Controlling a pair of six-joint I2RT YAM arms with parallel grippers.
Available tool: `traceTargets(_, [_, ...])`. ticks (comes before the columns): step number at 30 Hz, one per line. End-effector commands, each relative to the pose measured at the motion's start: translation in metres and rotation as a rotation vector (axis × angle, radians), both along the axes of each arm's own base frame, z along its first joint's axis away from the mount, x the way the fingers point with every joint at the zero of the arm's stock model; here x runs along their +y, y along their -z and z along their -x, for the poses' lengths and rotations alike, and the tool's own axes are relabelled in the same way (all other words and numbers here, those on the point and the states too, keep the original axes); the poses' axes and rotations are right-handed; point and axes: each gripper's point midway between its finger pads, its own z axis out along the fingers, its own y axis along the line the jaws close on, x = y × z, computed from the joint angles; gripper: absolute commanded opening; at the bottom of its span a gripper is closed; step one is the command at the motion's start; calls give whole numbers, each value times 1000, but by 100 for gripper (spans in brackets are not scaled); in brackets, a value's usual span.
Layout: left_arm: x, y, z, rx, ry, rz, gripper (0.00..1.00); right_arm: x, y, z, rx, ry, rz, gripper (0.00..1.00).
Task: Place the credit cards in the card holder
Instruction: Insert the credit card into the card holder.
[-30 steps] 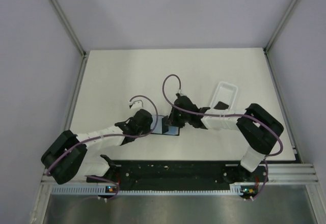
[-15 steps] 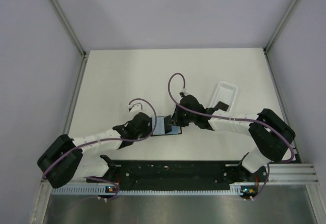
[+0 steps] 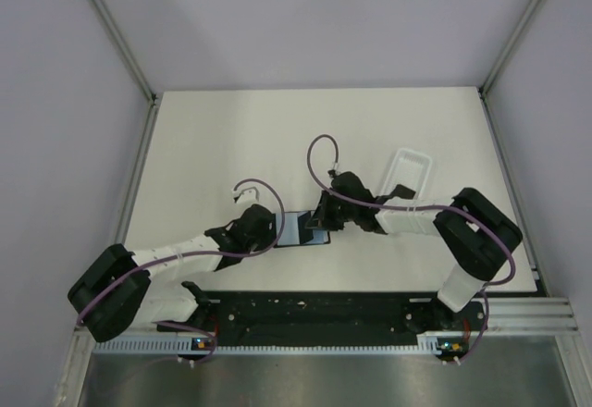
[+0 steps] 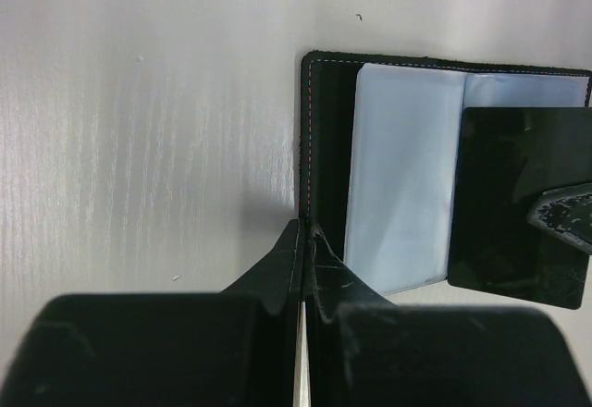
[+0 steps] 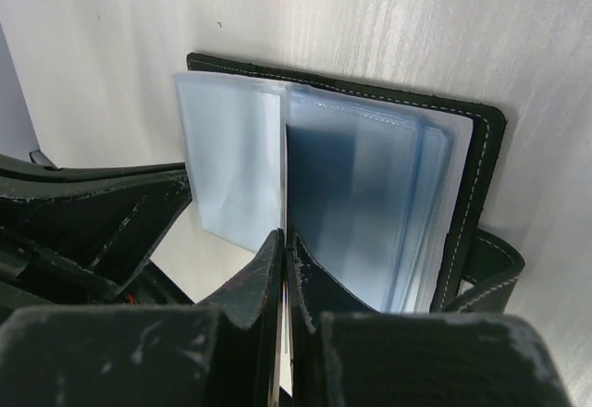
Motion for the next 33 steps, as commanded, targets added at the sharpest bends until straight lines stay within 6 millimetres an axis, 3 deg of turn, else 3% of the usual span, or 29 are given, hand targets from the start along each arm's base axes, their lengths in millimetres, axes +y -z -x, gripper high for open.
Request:
traceTargets(1, [7,21,20,90,28,-44,0,12,-3,-5,-11,-24,-58,0])
traceTargets(16, [5,22,19,93,34,-51,0,12,15,-9,20,-16,-51,0])
traceTargets(33, [4,23,20,98,39,-52,0,18,21,-15,33,-18,-70,0])
